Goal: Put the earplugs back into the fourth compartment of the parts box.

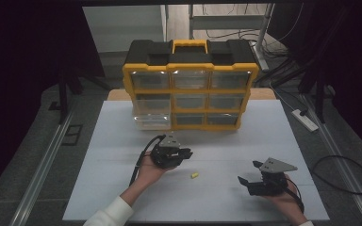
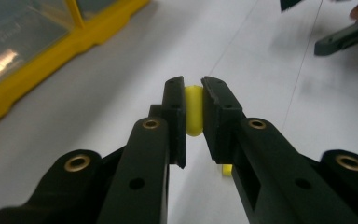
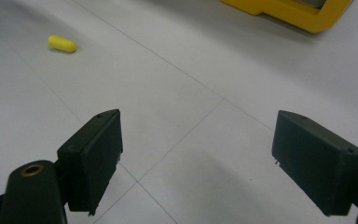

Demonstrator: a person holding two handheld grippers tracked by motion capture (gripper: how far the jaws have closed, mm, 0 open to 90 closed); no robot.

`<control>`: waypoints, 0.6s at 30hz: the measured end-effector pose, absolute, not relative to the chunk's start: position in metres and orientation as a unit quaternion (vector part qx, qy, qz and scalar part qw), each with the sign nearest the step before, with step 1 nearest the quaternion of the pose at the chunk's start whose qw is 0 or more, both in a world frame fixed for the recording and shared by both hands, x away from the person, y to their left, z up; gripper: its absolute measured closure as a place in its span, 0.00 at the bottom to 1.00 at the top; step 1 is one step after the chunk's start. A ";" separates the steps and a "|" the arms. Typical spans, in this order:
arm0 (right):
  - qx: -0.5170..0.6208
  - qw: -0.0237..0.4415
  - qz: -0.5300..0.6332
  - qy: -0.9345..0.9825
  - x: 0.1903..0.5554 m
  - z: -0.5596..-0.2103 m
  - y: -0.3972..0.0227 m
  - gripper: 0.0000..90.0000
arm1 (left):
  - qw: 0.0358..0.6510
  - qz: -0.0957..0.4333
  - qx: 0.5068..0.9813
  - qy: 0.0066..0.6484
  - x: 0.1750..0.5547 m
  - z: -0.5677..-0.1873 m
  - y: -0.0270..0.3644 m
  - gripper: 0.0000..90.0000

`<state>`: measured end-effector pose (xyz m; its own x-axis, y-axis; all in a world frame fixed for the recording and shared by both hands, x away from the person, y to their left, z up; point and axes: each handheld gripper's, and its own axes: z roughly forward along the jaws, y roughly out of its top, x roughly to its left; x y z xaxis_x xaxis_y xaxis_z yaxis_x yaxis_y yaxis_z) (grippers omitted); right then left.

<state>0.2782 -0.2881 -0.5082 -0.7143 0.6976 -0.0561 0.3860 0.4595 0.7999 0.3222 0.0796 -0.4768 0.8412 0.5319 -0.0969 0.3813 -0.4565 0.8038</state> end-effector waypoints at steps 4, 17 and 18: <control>0.326 0.192 0.405 0.832 0.278 -0.508 -0.288 0.19 | 0.464 0.087 0.838 0.274 0.321 -0.469 0.087 0.88; 0.325 0.194 0.405 0.832 0.278 -0.508 -0.288 0.19 | 0.513 0.111 0.805 0.276 0.313 -0.442 0.104 0.88; 0.326 0.193 0.405 0.832 0.278 -0.508 -0.288 0.19 | 0.517 0.114 0.803 0.275 0.312 -0.440 0.105 0.88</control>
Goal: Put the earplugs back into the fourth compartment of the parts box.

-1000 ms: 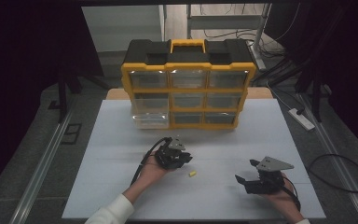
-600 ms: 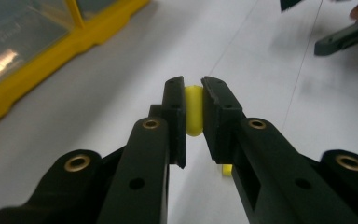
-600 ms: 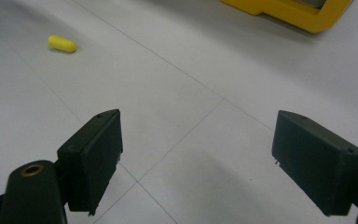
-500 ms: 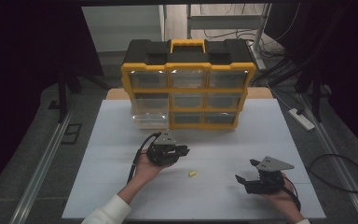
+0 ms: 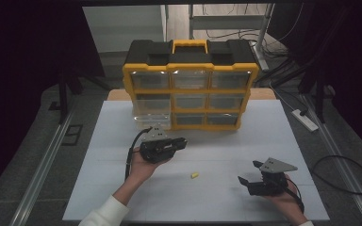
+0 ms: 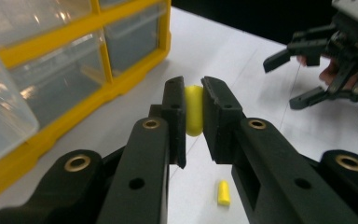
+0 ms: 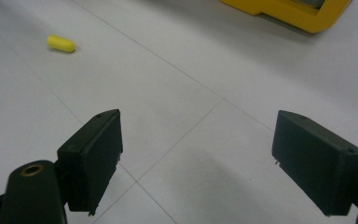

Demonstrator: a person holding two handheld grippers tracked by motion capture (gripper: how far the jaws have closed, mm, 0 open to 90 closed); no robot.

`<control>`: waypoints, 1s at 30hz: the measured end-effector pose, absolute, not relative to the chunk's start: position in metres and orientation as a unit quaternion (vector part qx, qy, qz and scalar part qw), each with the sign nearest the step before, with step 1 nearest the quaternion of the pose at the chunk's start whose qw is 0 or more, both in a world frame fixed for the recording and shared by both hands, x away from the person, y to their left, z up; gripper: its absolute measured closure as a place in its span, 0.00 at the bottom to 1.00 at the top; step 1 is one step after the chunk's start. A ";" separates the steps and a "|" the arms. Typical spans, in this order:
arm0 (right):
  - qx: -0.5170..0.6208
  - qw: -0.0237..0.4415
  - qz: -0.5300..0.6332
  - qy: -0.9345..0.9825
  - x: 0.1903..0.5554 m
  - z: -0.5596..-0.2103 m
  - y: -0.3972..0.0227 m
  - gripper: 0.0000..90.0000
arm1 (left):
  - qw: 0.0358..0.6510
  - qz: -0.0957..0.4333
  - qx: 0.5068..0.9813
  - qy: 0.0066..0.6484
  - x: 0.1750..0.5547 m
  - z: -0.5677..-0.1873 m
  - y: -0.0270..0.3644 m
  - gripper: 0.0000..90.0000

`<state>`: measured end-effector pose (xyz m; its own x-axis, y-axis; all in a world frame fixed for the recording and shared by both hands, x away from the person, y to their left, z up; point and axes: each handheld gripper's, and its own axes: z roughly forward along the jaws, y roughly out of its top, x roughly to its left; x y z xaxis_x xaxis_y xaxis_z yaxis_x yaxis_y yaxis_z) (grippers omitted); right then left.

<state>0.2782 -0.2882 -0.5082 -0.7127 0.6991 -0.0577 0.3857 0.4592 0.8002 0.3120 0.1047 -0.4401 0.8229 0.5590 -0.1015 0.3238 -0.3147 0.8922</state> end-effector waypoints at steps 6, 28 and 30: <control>0.326 0.194 0.405 0.832 0.278 -0.508 -0.288 0.19 | 0.533 0.127 0.790 0.275 0.308 -0.429 0.112 0.88; 0.324 0.194 0.408 0.831 0.278 -0.507 -0.289 0.19 | 0.568 0.167 0.756 0.281 0.299 -0.396 0.137 0.88; 0.324 0.194 0.408 0.831 0.278 -0.507 -0.289 0.19 | 0.568 0.171 0.754 0.281 0.300 -0.393 0.138 0.88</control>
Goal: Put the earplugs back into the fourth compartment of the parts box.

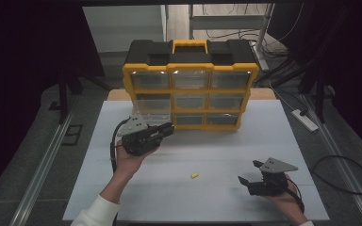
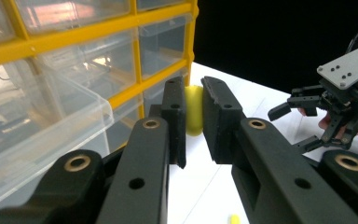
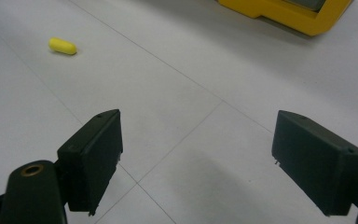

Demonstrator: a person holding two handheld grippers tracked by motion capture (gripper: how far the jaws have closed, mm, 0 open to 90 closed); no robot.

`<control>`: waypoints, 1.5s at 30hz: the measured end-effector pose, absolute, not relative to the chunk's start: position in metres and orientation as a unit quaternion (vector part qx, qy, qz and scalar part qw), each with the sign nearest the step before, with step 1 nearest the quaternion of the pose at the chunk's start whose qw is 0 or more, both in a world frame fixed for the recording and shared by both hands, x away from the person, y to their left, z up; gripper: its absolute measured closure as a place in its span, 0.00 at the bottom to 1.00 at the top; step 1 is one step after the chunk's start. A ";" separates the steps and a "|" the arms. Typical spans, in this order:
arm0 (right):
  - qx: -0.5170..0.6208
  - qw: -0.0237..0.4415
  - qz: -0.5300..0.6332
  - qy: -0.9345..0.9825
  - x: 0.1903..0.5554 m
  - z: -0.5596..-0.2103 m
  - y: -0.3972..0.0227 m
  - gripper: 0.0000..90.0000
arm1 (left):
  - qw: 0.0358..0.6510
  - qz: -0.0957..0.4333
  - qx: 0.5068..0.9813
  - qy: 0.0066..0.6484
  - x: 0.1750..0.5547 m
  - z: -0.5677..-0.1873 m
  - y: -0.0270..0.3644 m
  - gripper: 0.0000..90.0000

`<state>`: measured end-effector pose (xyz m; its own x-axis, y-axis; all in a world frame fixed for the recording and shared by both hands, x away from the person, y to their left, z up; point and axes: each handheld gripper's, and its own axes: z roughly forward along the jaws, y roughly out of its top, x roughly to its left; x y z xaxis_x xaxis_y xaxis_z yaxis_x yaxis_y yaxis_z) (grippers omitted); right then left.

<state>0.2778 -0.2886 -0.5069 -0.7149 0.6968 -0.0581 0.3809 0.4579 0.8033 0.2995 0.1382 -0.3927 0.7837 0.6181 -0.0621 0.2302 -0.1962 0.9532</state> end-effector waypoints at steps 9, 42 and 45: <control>0.324 0.195 0.410 0.830 0.278 -0.506 -0.289 0.19 | 0.567 0.189 0.747 0.291 0.312 -0.375 0.149 0.88; 0.327 0.195 0.405 0.831 0.278 -0.507 -0.289 0.19 | 0.511 0.238 0.738 0.372 0.358 -0.374 0.176 0.61; 0.327 0.194 0.405 0.831 0.278 -0.507 -0.289 0.19 | 0.513 0.231 0.736 0.375 0.356 -0.373 0.175 0.40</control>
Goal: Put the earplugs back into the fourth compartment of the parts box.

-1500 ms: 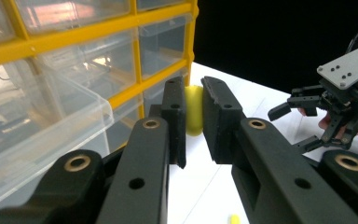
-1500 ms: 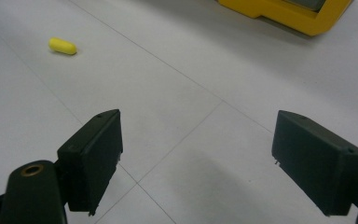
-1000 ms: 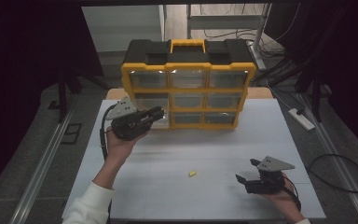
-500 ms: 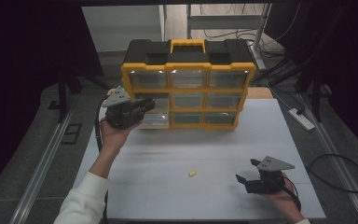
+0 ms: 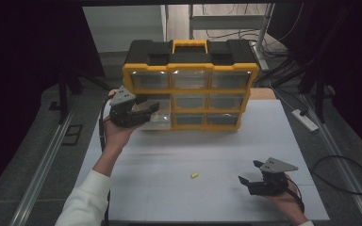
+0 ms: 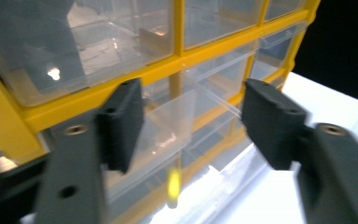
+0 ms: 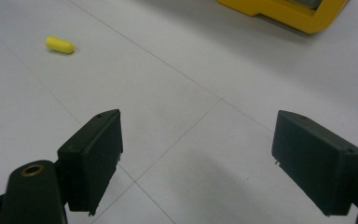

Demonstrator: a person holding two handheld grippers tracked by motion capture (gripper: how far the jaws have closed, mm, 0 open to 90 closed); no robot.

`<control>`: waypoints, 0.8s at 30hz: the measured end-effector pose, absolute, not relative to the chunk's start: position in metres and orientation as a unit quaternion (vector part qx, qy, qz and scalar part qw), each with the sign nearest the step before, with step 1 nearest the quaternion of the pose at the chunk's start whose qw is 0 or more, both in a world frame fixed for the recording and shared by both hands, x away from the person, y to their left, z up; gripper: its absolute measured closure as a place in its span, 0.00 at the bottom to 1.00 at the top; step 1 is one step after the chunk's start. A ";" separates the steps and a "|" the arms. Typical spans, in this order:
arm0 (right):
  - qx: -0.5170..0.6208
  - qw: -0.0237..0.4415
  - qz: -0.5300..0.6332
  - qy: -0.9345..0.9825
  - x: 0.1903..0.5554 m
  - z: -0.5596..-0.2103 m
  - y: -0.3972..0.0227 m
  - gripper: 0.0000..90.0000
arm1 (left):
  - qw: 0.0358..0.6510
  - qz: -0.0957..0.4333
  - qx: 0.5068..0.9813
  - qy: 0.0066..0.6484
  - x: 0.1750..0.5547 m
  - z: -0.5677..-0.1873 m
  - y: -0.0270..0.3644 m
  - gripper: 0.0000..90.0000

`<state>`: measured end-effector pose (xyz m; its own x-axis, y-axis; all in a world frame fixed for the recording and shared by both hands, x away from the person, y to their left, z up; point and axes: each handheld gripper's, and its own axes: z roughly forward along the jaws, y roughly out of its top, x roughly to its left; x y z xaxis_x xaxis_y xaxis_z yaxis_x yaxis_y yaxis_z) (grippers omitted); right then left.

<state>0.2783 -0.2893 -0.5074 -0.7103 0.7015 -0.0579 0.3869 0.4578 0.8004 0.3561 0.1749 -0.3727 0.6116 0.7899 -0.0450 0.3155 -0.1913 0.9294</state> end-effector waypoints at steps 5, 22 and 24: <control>0.327 0.195 0.404 0.832 0.278 -0.508 -0.289 0.19 | 0.518 0.221 0.744 0.361 0.347 -0.371 0.171 0.30; 0.327 0.196 0.404 0.831 0.278 -0.508 -0.289 0.19 | 0.543 0.150 0.771 0.298 0.304 -0.384 0.155 0.28; 0.327 0.196 0.404 0.832 0.278 -0.508 -0.289 0.19 | 0.542 0.144 0.773 0.295 0.301 -0.388 0.153 0.28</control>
